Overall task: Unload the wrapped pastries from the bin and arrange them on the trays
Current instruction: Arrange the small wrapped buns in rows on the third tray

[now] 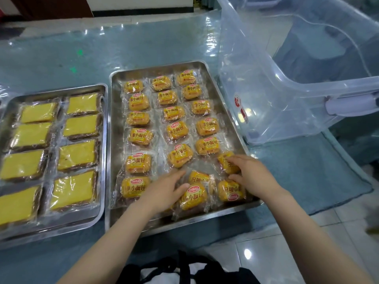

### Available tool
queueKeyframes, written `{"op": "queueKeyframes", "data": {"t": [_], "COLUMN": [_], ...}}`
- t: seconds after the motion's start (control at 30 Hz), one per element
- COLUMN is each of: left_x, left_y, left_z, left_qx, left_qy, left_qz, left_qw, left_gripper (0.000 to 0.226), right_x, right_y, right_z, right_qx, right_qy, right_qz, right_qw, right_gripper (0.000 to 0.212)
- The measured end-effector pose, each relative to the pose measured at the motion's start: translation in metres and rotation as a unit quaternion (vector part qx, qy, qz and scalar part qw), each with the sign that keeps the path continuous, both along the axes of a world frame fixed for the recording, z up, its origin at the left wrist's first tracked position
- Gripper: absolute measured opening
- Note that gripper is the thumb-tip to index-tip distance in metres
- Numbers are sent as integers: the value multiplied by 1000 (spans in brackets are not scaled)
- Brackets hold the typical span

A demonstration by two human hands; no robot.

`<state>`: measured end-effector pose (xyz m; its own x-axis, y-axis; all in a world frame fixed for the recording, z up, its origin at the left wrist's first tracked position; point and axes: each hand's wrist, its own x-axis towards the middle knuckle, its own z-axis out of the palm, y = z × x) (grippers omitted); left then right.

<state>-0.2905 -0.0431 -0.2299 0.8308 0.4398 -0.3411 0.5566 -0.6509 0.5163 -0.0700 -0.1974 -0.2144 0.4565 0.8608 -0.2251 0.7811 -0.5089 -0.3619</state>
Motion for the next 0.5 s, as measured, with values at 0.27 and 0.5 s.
{"op": "queueKeyframes", "data": {"t": [0.27,0.5], "left_x": [4,17], "left_y": [-5,-6], "left_z": [-5,-2], "left_qx": [31,-46], "left_qy": [-4,-73], "left_qz": [19,134], "left_qw": [999,987], "left_gripper": [66,48], "right_x": [-6,-12], "right_y": [18,27], "right_z": [-17,-15], "right_qx": [16,93], "right_qy": [-38,27], "right_qz": [-34,-123], "right_qw": [999,988], "right_gripper": [58,47]}}
